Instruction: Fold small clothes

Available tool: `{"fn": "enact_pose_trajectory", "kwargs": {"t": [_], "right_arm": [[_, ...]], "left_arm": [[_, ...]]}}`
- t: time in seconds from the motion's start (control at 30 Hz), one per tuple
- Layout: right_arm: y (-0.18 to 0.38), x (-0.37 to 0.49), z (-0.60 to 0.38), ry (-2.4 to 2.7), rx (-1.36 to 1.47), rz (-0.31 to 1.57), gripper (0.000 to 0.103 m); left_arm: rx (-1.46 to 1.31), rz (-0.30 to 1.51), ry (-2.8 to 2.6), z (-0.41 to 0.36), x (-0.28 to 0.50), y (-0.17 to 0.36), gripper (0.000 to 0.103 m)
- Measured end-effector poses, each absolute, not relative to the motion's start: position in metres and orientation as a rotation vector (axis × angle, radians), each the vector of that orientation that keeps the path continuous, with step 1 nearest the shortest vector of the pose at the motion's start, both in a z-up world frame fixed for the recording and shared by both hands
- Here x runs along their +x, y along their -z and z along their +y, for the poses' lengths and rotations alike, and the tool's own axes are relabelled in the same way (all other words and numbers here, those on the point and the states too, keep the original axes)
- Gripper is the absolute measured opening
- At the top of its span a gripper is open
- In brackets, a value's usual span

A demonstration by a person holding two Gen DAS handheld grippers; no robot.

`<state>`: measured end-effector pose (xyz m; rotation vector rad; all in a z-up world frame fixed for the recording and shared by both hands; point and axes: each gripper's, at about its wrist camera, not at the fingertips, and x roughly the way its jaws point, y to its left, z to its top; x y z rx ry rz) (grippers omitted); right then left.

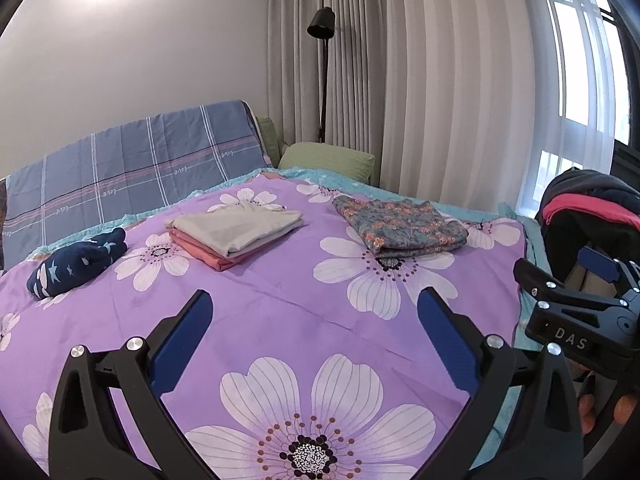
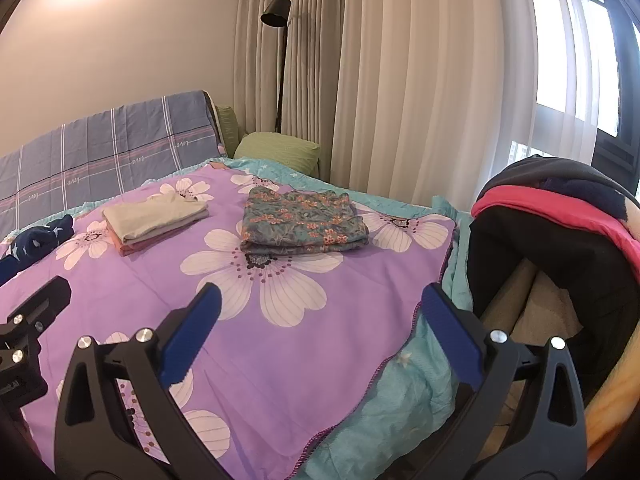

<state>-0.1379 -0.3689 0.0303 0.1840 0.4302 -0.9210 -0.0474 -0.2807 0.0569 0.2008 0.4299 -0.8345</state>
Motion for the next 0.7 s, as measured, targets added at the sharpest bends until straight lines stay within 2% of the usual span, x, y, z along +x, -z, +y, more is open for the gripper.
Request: {"fn": "enact_pose_trajectory", "kwargs": {"t": [0.7], "right_arm": [[-0.0239, -0.1352, -0.3737, 0.915, 0.197, 0.452, 0.101]], "left_arm": [[0.246, 0.459, 0.85, -0.2887, -0.0493, -0.0473, 0.102]]}}
